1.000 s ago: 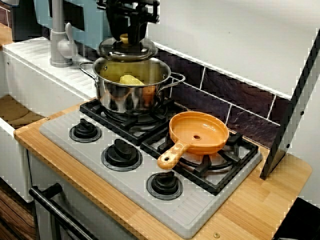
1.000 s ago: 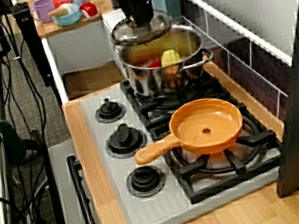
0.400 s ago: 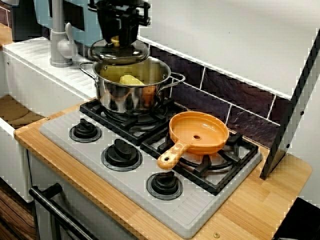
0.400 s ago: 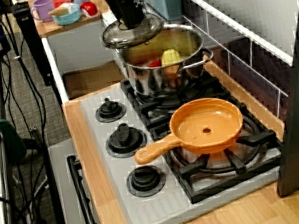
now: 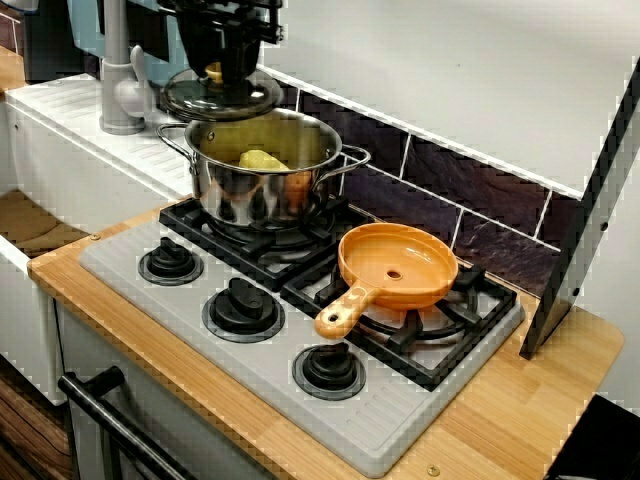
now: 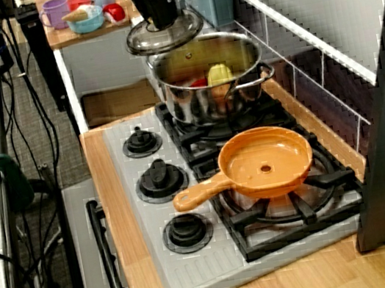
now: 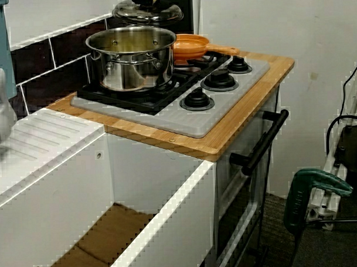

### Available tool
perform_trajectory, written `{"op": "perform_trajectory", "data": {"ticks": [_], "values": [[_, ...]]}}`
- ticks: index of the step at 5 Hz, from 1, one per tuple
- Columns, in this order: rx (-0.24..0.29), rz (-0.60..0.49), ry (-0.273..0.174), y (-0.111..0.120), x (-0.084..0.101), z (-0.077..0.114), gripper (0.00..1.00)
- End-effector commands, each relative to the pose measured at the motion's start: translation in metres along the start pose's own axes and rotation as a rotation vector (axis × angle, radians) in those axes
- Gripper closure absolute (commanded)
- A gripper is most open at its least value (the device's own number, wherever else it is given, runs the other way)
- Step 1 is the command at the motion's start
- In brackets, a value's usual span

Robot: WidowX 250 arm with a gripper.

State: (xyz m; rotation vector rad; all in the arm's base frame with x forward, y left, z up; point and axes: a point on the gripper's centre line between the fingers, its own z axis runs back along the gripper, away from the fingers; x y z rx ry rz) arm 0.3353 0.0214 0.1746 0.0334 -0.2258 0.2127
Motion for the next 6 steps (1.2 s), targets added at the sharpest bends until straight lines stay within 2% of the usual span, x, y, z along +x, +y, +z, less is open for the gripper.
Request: {"op": "perform_trajectory", "data": {"ticks": [1,4,6], "values": [[0.02,0.065,-0.055,0.022,0.0,0.012,1.0],[0.041,0.072,-0.039,0.015,0.008,0.005,1.0],[0.066,0.081,-0.027,0.016,0.016,-0.012,1.0]]}}
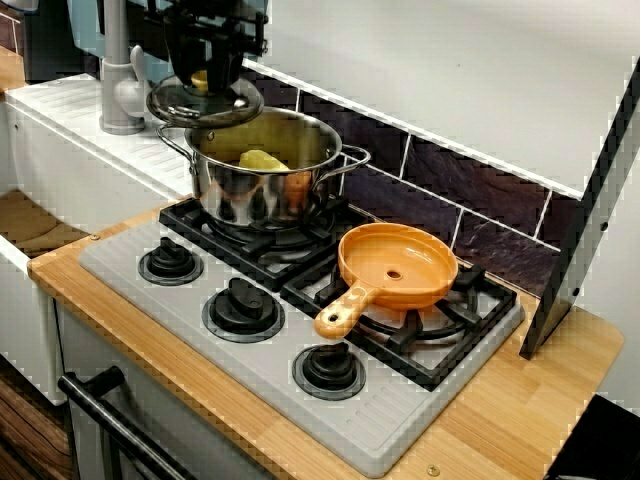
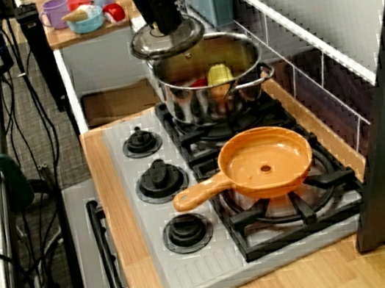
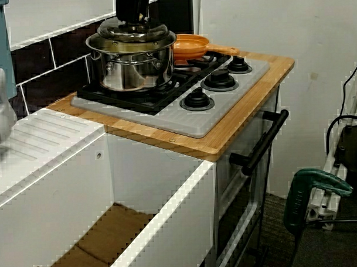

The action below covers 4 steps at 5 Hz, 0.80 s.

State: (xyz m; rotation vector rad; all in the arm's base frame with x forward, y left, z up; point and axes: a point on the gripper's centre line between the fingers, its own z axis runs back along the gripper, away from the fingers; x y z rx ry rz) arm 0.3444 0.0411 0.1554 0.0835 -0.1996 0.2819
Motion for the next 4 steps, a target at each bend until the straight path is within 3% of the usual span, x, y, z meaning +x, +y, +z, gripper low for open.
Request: {"op": "perform_trajectory", "data": {"ticks": [1,4], "values": [[0.006,0.027,-0.044,0.0031,0.0097,0.0085,1.0],[0.007,0.025,-0.033,0.0098,0.0037,0.0066,1.0]]}}
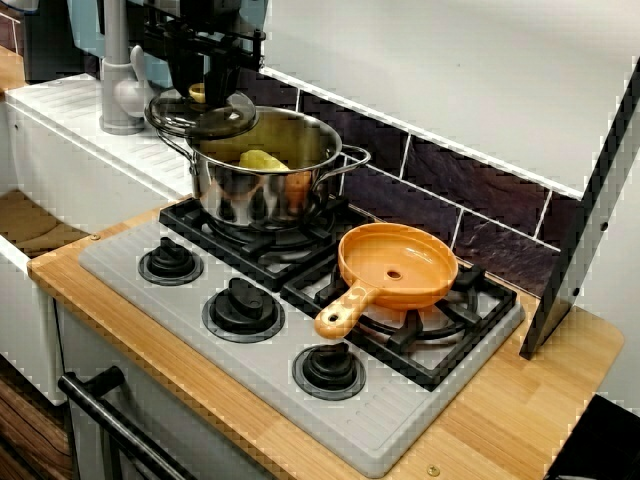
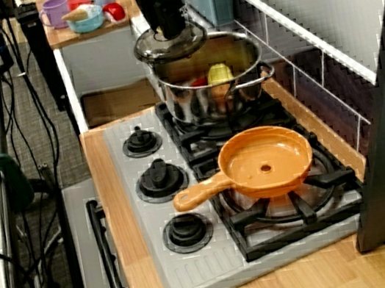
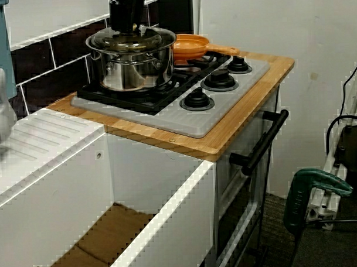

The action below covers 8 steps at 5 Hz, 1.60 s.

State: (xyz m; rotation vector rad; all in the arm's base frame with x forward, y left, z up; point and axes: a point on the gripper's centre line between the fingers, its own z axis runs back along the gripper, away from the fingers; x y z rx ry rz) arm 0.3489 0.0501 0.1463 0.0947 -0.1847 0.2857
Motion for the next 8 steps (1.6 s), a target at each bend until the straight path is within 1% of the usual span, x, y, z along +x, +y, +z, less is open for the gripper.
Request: {"op": "perform_trajectory", "data": {"ticks": [1,2,4,6,7,8], "values": [[-0.007,0.021,-0.045,0.0025,-0.0037,0.0161,1.0],[-0.012,0.013,-0.052,-0.0022,-0.0058,0.0178,1.0],[-0.011,0.017,-0.048,-0.0067,-0.0067,0.015,1.0],[-0.009,0.011,-0.053,-0.0068,-0.0073,0.0167,1.0],[-0.007,0.012,-0.048,-0.006,-0.0054,0.0162,0.0],[-0.004,0.008,-0.047,-0.0059,-0.0036,0.0158,0.0]]}}
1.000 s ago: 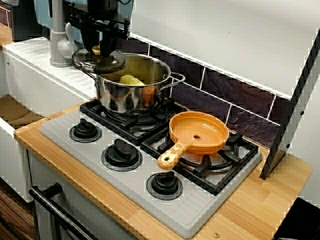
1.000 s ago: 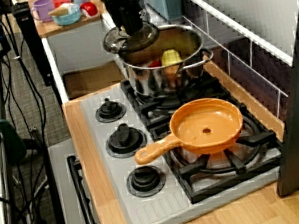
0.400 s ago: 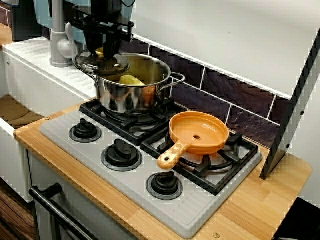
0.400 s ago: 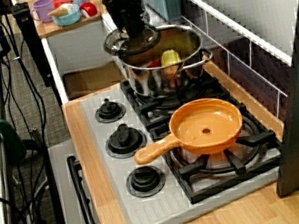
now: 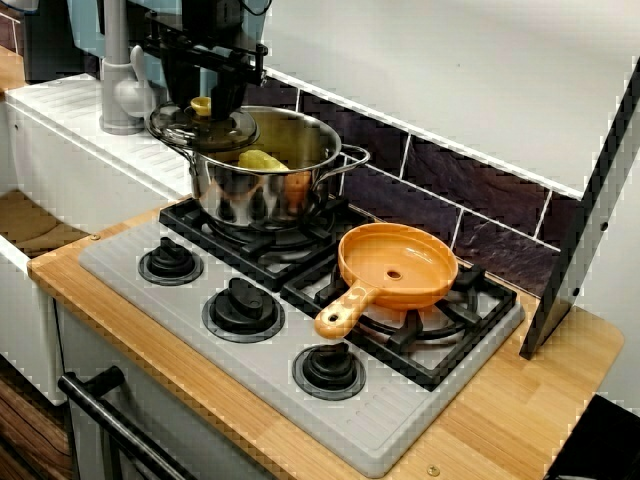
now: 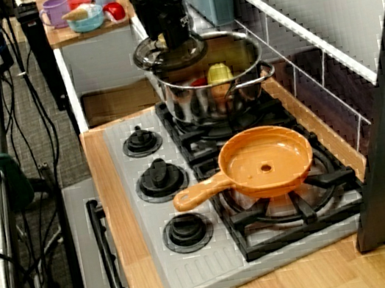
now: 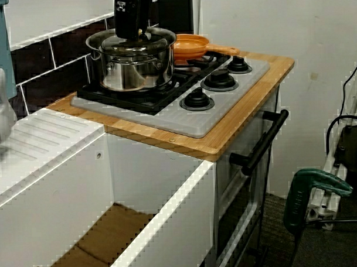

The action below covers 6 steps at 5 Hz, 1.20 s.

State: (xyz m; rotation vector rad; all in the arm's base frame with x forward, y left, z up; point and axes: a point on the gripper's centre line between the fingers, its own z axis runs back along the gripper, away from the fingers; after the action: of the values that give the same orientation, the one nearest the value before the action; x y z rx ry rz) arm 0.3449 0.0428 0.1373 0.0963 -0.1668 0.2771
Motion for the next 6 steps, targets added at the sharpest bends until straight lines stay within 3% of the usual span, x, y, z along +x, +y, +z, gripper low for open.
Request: {"op": "perform_trajectory", "data": {"ticks": [1,6], "values": [[-0.009,0.016,-0.062,0.0013,0.0043,0.0238,0.0],[-0.012,0.029,-0.048,0.0003,0.0044,0.0261,0.0]]}}
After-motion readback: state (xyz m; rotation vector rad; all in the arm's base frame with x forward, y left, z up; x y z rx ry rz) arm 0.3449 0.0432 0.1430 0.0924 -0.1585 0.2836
